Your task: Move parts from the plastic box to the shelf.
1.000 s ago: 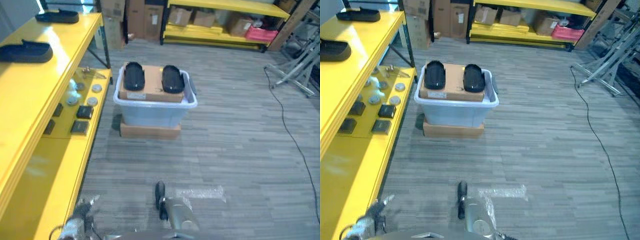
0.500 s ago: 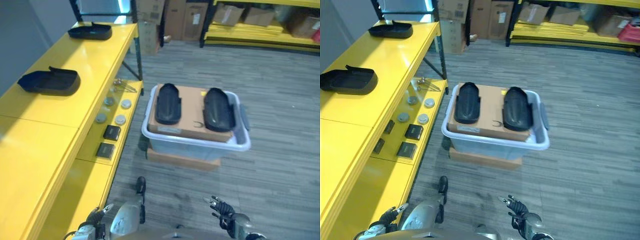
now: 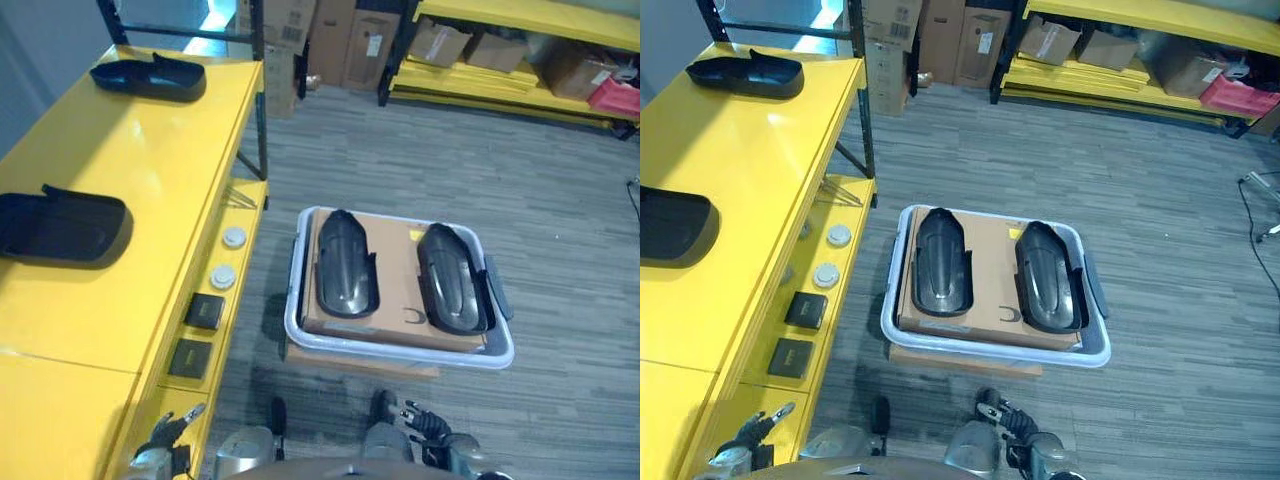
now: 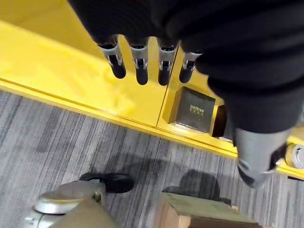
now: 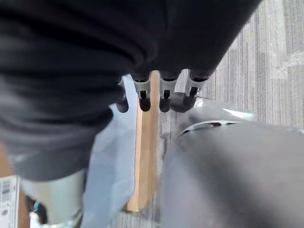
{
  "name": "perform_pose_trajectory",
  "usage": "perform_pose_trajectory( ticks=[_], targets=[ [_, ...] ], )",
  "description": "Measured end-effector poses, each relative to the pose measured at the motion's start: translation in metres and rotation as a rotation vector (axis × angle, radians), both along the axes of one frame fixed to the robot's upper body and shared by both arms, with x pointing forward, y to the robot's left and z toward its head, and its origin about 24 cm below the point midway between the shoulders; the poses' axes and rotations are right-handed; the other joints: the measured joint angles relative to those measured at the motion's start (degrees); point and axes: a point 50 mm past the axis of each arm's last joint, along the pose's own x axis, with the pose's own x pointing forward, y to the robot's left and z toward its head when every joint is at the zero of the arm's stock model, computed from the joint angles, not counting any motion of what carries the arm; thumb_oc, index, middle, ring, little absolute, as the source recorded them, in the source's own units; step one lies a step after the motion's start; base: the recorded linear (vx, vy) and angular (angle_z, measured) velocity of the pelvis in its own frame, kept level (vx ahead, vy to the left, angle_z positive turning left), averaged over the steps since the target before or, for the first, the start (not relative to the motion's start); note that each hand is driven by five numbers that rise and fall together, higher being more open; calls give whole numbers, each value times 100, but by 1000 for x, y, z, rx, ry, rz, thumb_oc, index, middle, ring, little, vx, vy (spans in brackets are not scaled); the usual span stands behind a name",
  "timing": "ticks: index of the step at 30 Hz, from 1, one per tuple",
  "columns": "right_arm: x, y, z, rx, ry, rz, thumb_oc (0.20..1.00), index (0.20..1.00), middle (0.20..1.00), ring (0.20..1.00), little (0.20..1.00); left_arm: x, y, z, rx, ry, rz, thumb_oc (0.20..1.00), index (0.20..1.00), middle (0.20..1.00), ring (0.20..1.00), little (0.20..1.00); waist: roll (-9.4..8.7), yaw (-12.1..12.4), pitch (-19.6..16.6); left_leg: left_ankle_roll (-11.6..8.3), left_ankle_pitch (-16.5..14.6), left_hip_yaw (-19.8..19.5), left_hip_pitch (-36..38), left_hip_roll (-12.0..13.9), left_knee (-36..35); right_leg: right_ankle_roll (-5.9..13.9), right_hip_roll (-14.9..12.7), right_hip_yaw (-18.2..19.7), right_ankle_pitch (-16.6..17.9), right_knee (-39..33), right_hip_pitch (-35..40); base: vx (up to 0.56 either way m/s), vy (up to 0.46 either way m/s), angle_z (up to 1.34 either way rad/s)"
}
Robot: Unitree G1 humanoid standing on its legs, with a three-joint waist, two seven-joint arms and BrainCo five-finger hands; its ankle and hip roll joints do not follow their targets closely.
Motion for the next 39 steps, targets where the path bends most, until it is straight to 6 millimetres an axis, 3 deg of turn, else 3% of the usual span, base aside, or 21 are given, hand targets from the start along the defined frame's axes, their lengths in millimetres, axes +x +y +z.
perform_pose_trajectory(
  ticks=[2, 3, 4, 5, 6, 7, 9, 11, 13, 15, 19, 20, 21, 26, 29, 31, 34, 37, 39],
  targets=[
    [-4, -2, -1, -4, 9, -37, 1000, 1000, 1000, 1000, 1000, -4, 2, 0, 6, 8, 5, 1000, 1000, 1000, 1000, 1000, -56, 3, -178, -140, -72, -59, -52, 106, 101, -46, 318, 189, -132, 41, 180, 64, -606, 4],
    [-2, 0, 0, 3, -6, -53, 1000, 1000, 1000, 1000, 1000, -7, 5, 0, 14, 14, 20, 1000, 1000, 1000, 1000, 1000, -86, -23, -199, -308, -202, -60, -187, 199, 363, -209, 551, 181, -325, -64, 333, 48, -460, -9],
    [-1, 1, -1, 5, -6, -53, 1000, 1000, 1000, 1000, 1000, -9, 6, 0, 14, 17, 32, 1000, 1000, 1000, 1000, 1000, -160, -22, -228, -380, -250, -41, -201, 235, 449, -302, 711, 174, -310, -260, 473, 39, -452, -14],
    [-3, 0, -1, 3, 4, -55, 1000, 1000, 1000, 1000, 1000, -11, 6, -1, 11, 20, 40, 1000, 1000, 1000, 1000, 1000, -218, -17, -266, -414, -268, -19, -185, 246, 450, -286, 745, 75, -384, -435, 595, 16, -283, -24],
    [-2, -4, 0, -8, 7, -61, 1000, 1000, 1000, 1000, 1000, -11, 2, -2, -2, 19, 45, 1000, 1000, 1000, 1000, 1000, -159, -13, -268, -483, -300, 3, -180, 355, 495, -273, 845, 56, -362, -626, 698, 8, -373, -28],
    [-7, -14, 0, -37, 29, -74, 1000, 1000, 1000, 1000, 1000, -15, -11, -6, -42, 19, 52, 1000, 1000, 1000, 1000, 1000, -66, -46, -292, -575, -243, 8, -221, 614, 556, -437, 1118, 47, -277, -850, 763, -14, -329, -31],
    [-13, -27, 2, -59, 39, -114, 1000, 1000, 1000, 1000, 1000, -13, -24, -9, -83, 12, 45, 1000, 1000, 1000, 1000, 1000, 20, -57, -291, -691, -132, 77, -229, 831, 633, -636, 1341, 78, -220, -1016, 862, -39, -249, -18],
    [-19, -37, 4, -83, 49, -134, 1000, 1000, 1000, 1000, 1000, -11, -33, -11, -103, 7, 38, 1000, 1000, 1000, 1000, 1000, 8, -122, -282, -808, 6, 98, -396, 949, 746, -780, 1445, 26, -236, -1034, 850, -70, -181, 6],
    [-32, -52, 7, -121, 53, -154, 1000, 1000, 1000, 1000, 1000, 1, -39, -9, -115, -21, 16, 1000, 1000, 1000, 1000, 1000, -49, -237, -204, -848, 234, 514, -508, 1129, 730, -985, 1570, -112, -288, -1049, 727, -64, -103, 22],
    [-25, -55, 12, -130, -5, -140, 1000, 1000, 1000, 1000, 1000, 11, -41, -6, -119, -62, 5, 1000, 1000, 1000, 1000, 1000, -104, -312, -40, -782, 156, 548, -319, 859, 570, -979, 1569, 11, -165, -1021, 512, -103, -14, -8],
    [-10, -52, 19, -110, -110, -156, 1000, 1000, 1000, 1000, 1000, 36, -39, 2, -108, -117, -34, 1000, 1000, 1000, 1000, 1000, 14, -423, 238, -753, 64, 556, -270, 829, 383, -882, 1541, -90, -65, -1031, 485, 17, 51, 9],
    [-7, -52, 20, -112, -134, -160, 1000, 1000, 1000, 1000, 1000, 39, -38, 4, -97, -123, -52, 1000, 1000, 1000, 1000, 1000, 62, -461, 248, -723, -121, 564, -225, 841, 296, -852, 1550, -142, -74, -1050, 502, 91, 70, 14],
    [1, -51, 25, -115, -181, -156, 1000, 1000, 1000, 1000, 1000, 40, -35, 4, -78, -117, -80, 1000, 1000, 1000, 1000, 1000, 11, -427, 253, -676, -141, 560, -142, 765, 171, -785, 1506, -107, -44, -1047, 522, 105, 83, 13],
    [32, -46, 61, -164, -457, -107, 1000, 1000, 1000, 1000, 1000, 23, -10, 6, -6, -67, -95, 1000, 1000, 1000, 1000, 1000, -86, -539, 233, -568, -109, 570, 0, 549, -32, -644, 1294, -87, -11, -1050, 578, 22, 51, 1],
    [64, -51, 101, -214, -648, -66, 1000, 1000, 1000, 1000, 1000, 15, 1, 9, 19, -65, -89, 1000, 1000, 1000, 1000, 1000, -135, -593, 232, -508, -104, 620, -14, 483, -33, -528, 1269, -84, 51, -1051, 554, 18, 57, -4],
    [80, -55, 128, -248, -752, -33, 1000, 1000, 1000, 1000, 1000, 7, 2, 7, 21, -42, -91, 1000, 1000, 1000, 1000, 1000, -167, -606, 227, -482, -83, 651, -12, 487, -33, -523, 1269, -43, 53, -1052, 531, 18, 29, -10],
    [94, -61, 152, -284, -832, -53, 1000, 1000, 1000, 1000, 1000, -1, 0, 5, 11, -24, -86, 1000, 1000, 1000, 1000, 1000, -243, -610, 194, -499, -63, 706, -13, 520, -7, -524, 1296, 34, 57, -1051, 497, 85, 47, -13],
    [121, -68, 200, -345, -964, -18, 1000, 1000, 1000, 1000, 1000, -1, -7, 3, -7, -24, -99, 1000, 1000, 1000, 1000, 1000, -259, -665, 182, -498, -64, 750, 1, 528, -2, -520, 1297, 62, 65, -1052, 488, 63, 25, -9],
    [131, -77, 207, -389, -939, -32, 1000, 1000, 1000, 1000, 1000, 5, -10, 4, -10, -37, -124, 1000, 1000, 1000, 1000, 1000, -264, -610, 184, -496, -60, 749, -35, 528, 0, -518, 1296, 59, 77, -1052, 458, -9, -6, 2]
  ],
)
